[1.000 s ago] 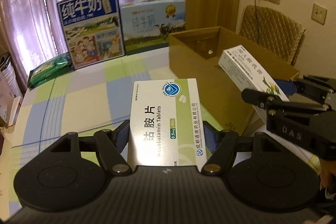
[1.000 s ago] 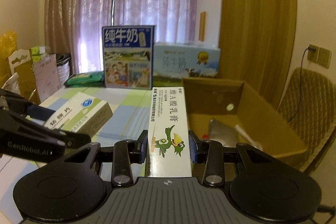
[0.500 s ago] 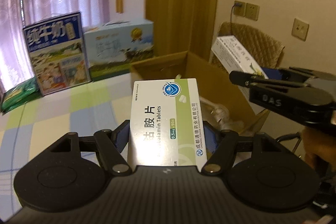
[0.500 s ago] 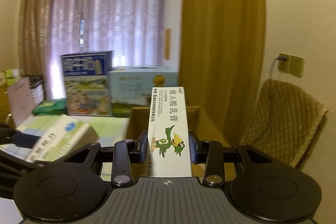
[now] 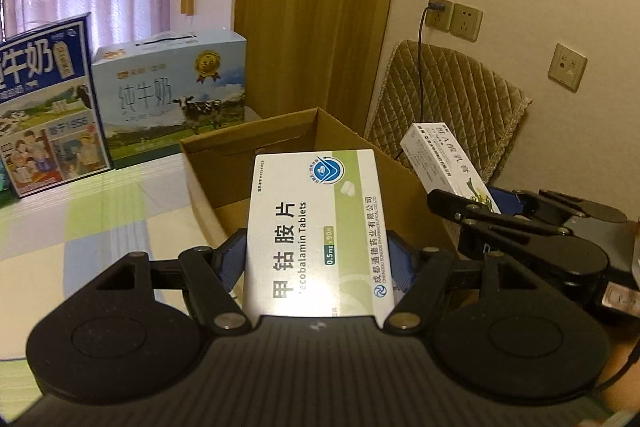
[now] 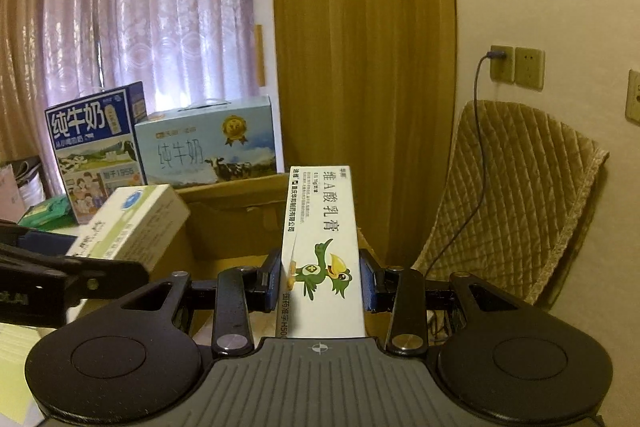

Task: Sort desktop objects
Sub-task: 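Carry both medicine boxes into cardboard box and open both tools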

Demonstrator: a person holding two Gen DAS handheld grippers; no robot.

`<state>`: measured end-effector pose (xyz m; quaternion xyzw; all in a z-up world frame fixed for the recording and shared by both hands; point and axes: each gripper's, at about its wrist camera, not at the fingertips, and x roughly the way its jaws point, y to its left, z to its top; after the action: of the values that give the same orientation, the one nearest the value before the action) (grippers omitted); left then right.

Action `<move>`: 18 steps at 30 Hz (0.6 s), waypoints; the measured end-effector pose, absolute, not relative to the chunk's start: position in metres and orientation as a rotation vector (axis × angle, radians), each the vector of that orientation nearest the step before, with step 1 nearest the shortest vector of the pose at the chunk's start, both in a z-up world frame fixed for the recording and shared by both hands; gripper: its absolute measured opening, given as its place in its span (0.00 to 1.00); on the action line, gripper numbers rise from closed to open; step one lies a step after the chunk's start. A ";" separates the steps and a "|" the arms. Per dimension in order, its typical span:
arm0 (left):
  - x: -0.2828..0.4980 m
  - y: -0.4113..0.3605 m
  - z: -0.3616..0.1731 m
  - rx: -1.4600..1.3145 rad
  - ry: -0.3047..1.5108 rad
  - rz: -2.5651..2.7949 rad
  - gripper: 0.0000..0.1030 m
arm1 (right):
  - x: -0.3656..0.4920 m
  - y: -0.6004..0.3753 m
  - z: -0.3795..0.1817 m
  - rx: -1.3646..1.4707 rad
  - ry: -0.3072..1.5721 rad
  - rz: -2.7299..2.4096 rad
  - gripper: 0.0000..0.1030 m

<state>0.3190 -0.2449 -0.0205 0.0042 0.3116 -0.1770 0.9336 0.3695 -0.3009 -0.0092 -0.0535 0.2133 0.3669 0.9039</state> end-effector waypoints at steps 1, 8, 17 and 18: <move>0.323 -0.247 -0.023 0.011 0.641 -0.365 0.65 | 0.371 -0.299 -0.010 -0.113 0.444 0.759 0.35; 0.347 -0.250 -0.038 -0.013 0.665 -0.349 0.65 | 0.379 -0.289 -0.015 -0.123 0.458 0.766 0.35; 0.346 -0.226 -0.036 -0.041 0.673 -0.301 0.65 | 0.378 -0.285 -0.018 -0.134 0.482 0.780 0.35; 0.346 -0.225 -0.035 -0.038 0.670 -0.297 0.65 | 0.377 -0.285 -0.018 -0.136 0.483 0.784 0.35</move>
<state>0.3458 -0.2248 -0.0346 -0.0186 0.3276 -0.1451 0.9334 0.3772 -0.2847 -0.0181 -0.0655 0.2328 0.3779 0.8937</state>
